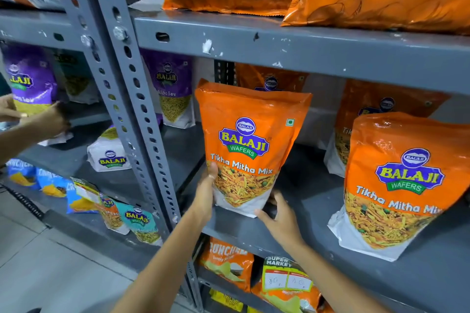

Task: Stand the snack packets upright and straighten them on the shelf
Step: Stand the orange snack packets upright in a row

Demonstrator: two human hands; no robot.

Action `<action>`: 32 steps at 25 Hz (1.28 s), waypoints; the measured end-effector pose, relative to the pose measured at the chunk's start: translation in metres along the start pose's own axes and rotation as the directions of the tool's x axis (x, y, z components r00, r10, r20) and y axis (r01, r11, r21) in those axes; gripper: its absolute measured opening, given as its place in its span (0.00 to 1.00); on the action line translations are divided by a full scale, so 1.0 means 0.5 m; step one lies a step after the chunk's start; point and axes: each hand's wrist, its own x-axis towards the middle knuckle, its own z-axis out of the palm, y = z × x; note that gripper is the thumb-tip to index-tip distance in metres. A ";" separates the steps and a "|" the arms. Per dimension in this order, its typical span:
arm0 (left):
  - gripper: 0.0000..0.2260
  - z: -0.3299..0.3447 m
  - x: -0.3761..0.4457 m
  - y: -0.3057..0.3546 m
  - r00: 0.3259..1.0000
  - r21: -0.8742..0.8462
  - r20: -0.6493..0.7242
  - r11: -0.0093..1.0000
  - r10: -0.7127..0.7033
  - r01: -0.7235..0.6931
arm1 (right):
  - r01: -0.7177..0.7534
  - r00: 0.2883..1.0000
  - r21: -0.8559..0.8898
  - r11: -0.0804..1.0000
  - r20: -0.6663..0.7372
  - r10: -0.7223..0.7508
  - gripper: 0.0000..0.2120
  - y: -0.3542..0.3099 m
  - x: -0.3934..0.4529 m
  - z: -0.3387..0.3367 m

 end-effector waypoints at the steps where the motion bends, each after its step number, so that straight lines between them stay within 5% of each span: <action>1: 0.40 -0.006 -0.002 -0.024 1.000 0.018 0.006 0.999 -0.031 0.030 | -0.004 1.000 -0.005 1.000 -0.003 0.004 0.26 0.001 0.000 0.002; 3: 0.43 -0.017 0.006 -0.051 0.998 0.005 -0.010 0.998 -0.057 0.057 | -0.010 1.000 -0.014 1.000 0.006 0.010 0.25 0.001 -0.002 0.005; 10: 0.28 0.031 -0.027 -0.049 0.997 0.004 -0.026 0.997 -0.073 0.073 | -0.007 1.000 -0.023 1.000 -0.010 0.007 0.27 0.020 -0.025 -0.022; 13: 0.23 0.039 -0.040 -0.043 0.986 0.027 -0.145 0.997 0.079 -0.076 | 0.002 0.999 0.080 0.997 -0.042 0.001 0.28 0.009 -0.022 -0.022; 16: 0.29 0.036 -0.070 -0.066 0.889 0.216 -0.316 0.938 0.331 -0.272 | 0.048 0.971 0.109 0.993 -0.236 -0.021 0.18 0.010 -0.039 -0.038; 18: 0.21 0.038 -0.089 -0.079 0.783 0.449 -0.316 0.812 0.535 -0.373 | 0.102 0.934 0.076 0.992 -0.351 -0.069 0.12 0.015 -0.070 -0.066; 20: 0.11 0.070 -0.110 -0.087 0.762 0.521 -0.241 0.742 0.602 -0.421 | 0.171 0.888 0.025 0.985 -0.437 -0.143 0.09 0.022 -0.110 -0.110; 23: 0.06 0.140 -0.133 -0.103 0.790 0.501 -0.142 0.732 0.596 -0.462 | 0.230 0.812 -0.055 0.972 -0.540 -0.223 0.05 0.038 -0.156 -0.175; 26: 0.02 0.217 -0.143 -0.136 0.873 0.450 -0.045 0.790 0.486 -0.417 | 0.128 0.761 -0.109 0.986 -0.627 -0.168 0.08 0.072 -0.180 -0.239; 29: 0.06 0.283 -0.148 -0.180 0.964 0.445 0.108 0.855 0.244 -0.266 | 0.025 0.746 -0.030 0.999 -0.665 -0.039 0.18 0.114 -0.188 -0.298; 32: 0.13 0.326 -0.126 -0.207 0.964 0.563 0.243 0.794 0.107 -0.230 | -0.016 0.788 0.072 0.997 -0.614 0.057 0.30 0.133 -0.184 -0.335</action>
